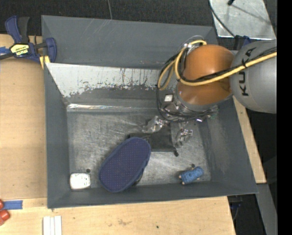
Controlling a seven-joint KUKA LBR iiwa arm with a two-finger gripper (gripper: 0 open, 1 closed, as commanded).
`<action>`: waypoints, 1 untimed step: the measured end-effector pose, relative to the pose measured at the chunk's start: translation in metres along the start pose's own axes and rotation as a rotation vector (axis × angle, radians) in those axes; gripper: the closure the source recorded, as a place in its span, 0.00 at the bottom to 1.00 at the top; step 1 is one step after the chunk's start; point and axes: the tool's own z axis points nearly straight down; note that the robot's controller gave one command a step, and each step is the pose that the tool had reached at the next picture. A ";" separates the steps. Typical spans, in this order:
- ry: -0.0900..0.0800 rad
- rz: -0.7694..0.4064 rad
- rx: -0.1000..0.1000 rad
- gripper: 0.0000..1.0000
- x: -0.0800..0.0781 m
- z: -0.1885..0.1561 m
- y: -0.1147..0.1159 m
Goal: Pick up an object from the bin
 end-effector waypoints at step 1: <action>-0.005 -0.369 0.013 0.00 -0.014 0.029 -0.020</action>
Offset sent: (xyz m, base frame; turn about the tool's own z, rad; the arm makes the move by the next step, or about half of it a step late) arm 0.0211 0.0047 -0.0323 -0.3705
